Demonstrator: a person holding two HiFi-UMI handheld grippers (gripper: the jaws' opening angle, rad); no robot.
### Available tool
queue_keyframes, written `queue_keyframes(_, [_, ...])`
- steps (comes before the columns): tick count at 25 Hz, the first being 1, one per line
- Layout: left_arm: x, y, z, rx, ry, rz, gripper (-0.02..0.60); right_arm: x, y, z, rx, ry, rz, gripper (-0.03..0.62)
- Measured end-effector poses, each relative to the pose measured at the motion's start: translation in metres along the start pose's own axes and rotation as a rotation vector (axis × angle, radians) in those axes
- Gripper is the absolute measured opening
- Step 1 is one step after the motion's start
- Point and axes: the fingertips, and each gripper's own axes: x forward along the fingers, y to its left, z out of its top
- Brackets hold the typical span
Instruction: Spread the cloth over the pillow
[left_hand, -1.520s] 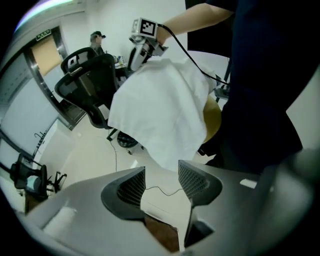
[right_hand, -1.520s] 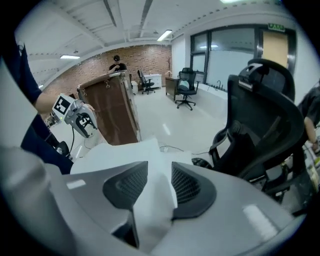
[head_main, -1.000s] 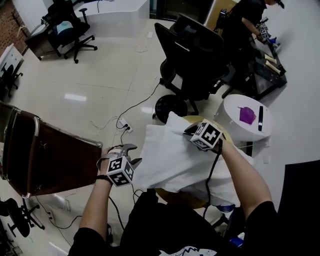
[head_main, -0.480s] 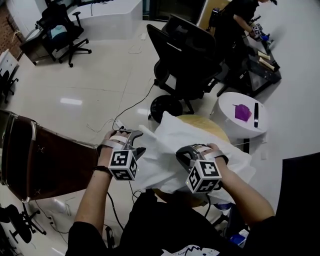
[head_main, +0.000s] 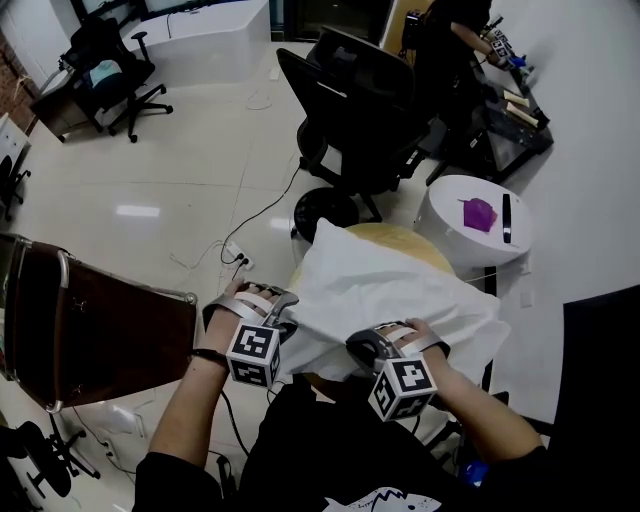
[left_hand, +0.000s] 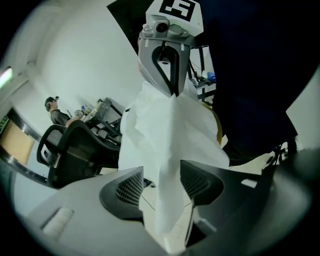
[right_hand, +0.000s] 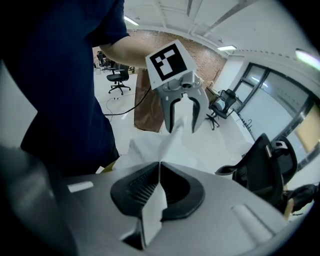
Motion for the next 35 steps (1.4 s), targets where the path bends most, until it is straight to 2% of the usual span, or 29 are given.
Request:
queue_keyframes(4, [0.010,-0.047,0.001,-0.027,-0.001,-0.097,0.055,0.009,0.013,-0.006,0.027,0.008,0.019,0.020])
queue_keyframes(6, [0.018,-0.067,0.001,-0.053,-0.015,-0.114,0.009,0.014,0.020,-0.009,0.035,0.013,0.036,0.020])
queue_keyframes(13, [0.045,-0.108,0.005,-0.111,-0.039,-0.145,0.008,0.029,0.038,-0.018,0.027,0.051,0.118,0.021])
queue_keyframes(17, [0.055,-0.112,0.006,-0.127,-0.047,-0.139,0.009,0.021,0.025,-0.012,0.051,0.014,0.123,0.045])
queue_keyframes(21, [0.062,-0.116,0.007,-0.119,-0.050,-0.129,0.009,-0.009,-0.012,0.000,0.130,-0.059,0.126,0.110])
queue_keyframes(26, [0.065,-0.120,0.007,-0.141,-0.066,-0.116,0.020,-0.009,-0.083,0.021,0.281,-0.145,0.136,0.114])
queue_keyframes(30, [0.066,-0.120,0.010,-0.145,-0.068,-0.102,0.026,0.038,-0.099,0.019,0.349,-0.068,0.260,0.140])
queue_keyframes(35, [0.064,-0.117,0.011,-0.163,-0.074,-0.084,0.037,0.088,-0.097,0.013,0.320,0.076,0.368,0.141])
